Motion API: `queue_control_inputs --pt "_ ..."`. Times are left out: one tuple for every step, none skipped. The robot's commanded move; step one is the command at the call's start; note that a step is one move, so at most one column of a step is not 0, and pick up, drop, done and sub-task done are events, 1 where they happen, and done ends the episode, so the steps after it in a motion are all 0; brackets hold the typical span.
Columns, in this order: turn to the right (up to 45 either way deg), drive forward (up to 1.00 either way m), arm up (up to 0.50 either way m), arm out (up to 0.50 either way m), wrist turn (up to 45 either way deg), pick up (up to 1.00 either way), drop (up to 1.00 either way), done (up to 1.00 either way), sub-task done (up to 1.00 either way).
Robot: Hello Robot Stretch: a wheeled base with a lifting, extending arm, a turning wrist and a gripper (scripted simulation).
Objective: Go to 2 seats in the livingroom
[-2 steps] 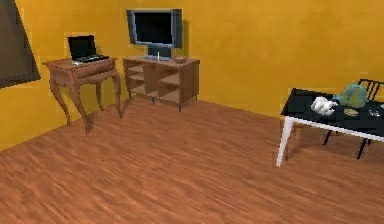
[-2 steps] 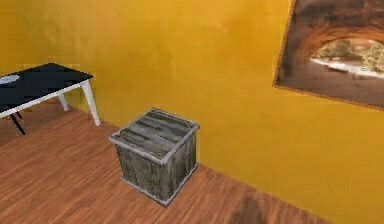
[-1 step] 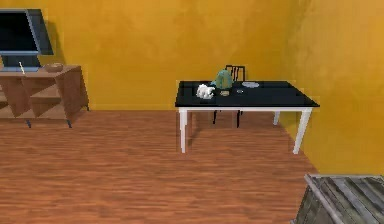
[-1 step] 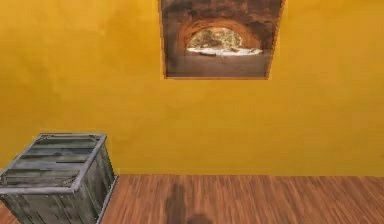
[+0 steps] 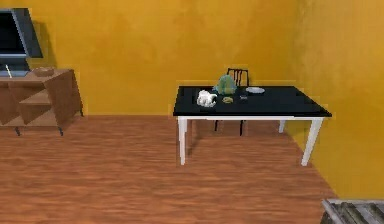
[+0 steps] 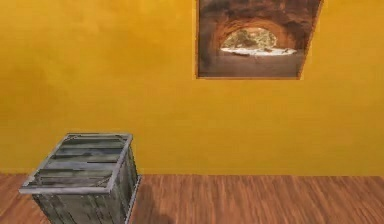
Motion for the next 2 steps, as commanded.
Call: queue_control_inputs --pt "45.0 0.0 0.0 0.0 0.0 0.0 0.0 0.0 0.0" --pt "45.0 0.0 0.0 0.0 0.0 0.0 0.0 0.0 0.0"
